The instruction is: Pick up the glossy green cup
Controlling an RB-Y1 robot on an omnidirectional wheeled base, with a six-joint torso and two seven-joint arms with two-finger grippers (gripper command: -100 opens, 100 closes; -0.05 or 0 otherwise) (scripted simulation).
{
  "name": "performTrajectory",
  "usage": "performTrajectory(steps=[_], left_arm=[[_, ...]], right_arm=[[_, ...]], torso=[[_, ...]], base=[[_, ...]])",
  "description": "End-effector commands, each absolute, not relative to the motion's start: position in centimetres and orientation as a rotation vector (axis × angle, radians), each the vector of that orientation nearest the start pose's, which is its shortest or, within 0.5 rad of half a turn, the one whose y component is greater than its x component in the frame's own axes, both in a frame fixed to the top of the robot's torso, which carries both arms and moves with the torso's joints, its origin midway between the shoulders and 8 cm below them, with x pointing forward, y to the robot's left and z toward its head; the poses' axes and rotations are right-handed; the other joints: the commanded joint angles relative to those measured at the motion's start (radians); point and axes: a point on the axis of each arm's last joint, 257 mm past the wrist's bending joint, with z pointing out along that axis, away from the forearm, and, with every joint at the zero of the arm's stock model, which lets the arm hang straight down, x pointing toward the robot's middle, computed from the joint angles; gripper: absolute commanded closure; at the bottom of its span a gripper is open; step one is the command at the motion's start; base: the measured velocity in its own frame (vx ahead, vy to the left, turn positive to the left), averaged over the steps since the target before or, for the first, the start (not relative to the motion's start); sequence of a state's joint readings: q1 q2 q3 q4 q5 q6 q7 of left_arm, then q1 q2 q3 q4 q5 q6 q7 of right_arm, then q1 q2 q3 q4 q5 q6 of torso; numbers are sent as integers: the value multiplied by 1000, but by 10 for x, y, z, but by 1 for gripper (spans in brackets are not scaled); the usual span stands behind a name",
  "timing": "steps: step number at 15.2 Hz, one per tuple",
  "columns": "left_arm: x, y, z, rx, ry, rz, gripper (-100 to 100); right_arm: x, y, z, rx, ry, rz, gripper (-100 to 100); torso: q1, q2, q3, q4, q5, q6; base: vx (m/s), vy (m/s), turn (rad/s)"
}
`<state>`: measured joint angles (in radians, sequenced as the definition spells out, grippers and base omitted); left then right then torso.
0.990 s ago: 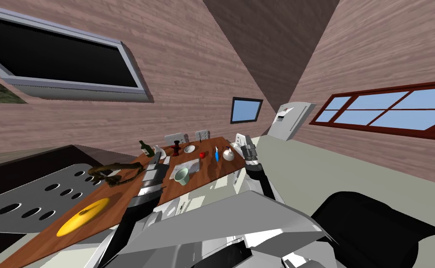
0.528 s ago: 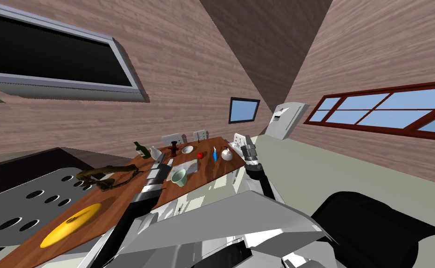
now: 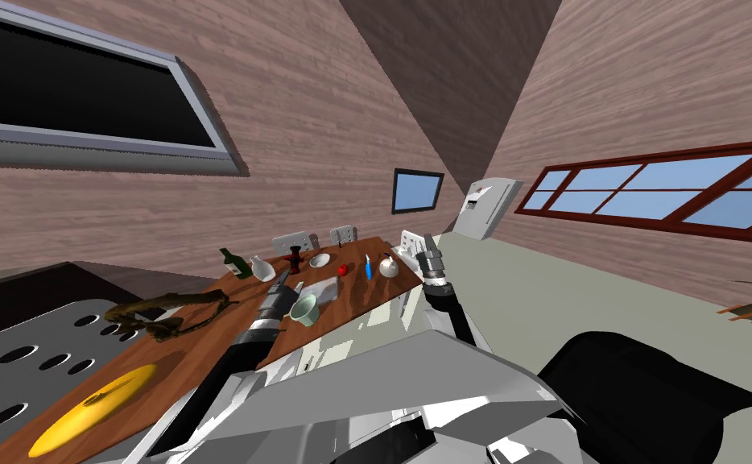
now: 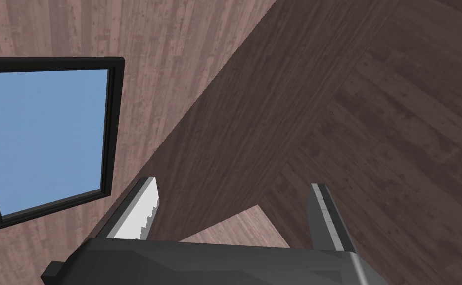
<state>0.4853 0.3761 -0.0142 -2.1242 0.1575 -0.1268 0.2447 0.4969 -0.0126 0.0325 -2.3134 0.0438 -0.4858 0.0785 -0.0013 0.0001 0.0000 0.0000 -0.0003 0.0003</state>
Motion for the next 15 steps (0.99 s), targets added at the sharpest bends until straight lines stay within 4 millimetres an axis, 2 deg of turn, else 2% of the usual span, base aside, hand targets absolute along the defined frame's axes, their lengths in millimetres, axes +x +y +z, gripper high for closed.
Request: performTrajectory(steps=[1,2,4,5,6,7,9,10,11,15], left_arm=[[411,300,-143,-1127,1142,-1373,-100],[414,304,-154,-1180,1163,-1384,-100],[414,305,-158,-1192,1171,-1375,-100],[416,309,-172,-1256,1195,-1377,-100],[416,310,-173,-1260,1198,-1373,-100],[417,314,-184,-1317,1215,-1380,-100],[417,315,-188,-1332,1224,-1367,-100],[418,320,-201,-1398,1243,-1364,-100],[418,321,-204,-1405,1248,-1357,-100],[416,333,-234,-1558,1287,-1325,-100]], right_arm=[[342,-261,37,577,650,1241,0],[342,-261,37,577,650,1241,0],[342,-261,37,577,650,1241,0],[342,-261,37,577,650,1241,0],[342,-261,37,577,650,1241,0],[342,-261,37,577,650,1241,0],[342,-261,37,577,650,1241,0],[342,-261,37,577,650,1241,0],[342,-261,37,577,650,1241,0],[342,-261,37,577,650,1241,0]], torso=[[0,0,0,0,0,0],[0,0,0,0,0,0],[0,0,0,0,0,0],[0,0,0,0,0,0],[1,0,0,0,0,0],[1,0,0,0,0,0],[0,0,0,0,0,0],[0,0,0,0,0,0],[0,0,0,0,0,0],[0,0,0,0,0,0]], base=[[-2,-20,-57],[-4,-23,-90],[-2,-17,-45],[-3,-13,-46],[-3,-14,-57],[-3,-20,-84],[-1,-18,-46],[-2,-19,-63],[-2,-19,-67],[1,-24,-75]])
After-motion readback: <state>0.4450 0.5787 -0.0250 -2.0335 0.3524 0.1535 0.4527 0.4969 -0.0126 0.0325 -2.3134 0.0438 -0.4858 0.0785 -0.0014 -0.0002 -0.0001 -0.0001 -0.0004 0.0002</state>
